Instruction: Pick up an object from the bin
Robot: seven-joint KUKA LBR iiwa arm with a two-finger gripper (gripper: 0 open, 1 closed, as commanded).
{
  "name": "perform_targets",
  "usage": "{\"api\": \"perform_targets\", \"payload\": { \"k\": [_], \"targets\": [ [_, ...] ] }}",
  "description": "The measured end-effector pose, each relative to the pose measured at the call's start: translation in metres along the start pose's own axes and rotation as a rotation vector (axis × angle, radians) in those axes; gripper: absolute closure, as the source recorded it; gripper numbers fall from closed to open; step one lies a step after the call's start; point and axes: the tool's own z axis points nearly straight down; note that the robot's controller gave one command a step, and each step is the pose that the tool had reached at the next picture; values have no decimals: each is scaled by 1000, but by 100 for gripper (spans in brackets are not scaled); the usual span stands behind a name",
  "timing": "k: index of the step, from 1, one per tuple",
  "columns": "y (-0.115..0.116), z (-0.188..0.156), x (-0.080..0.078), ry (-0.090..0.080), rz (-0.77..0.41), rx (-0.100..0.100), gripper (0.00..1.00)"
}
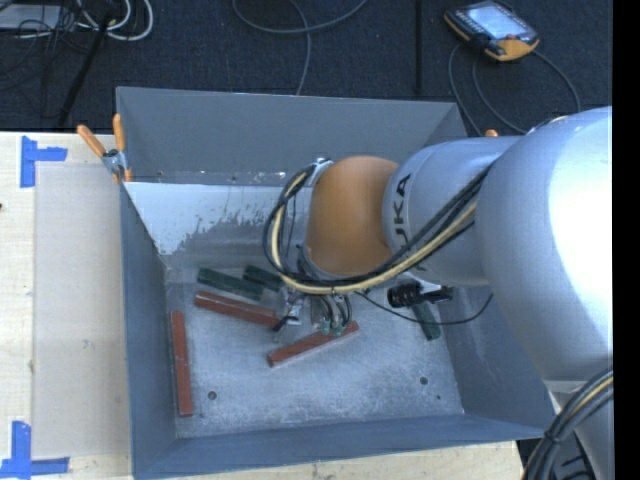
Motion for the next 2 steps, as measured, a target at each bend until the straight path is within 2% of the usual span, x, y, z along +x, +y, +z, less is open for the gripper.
{"api": "perform_targets", "payload": {
  "k": [1, 2],
  "targets": [
    [-33, 0, 8, 5, 10, 6, 100],
    [-41, -133, -26, 3, -23, 3, 100]
  ]
}}
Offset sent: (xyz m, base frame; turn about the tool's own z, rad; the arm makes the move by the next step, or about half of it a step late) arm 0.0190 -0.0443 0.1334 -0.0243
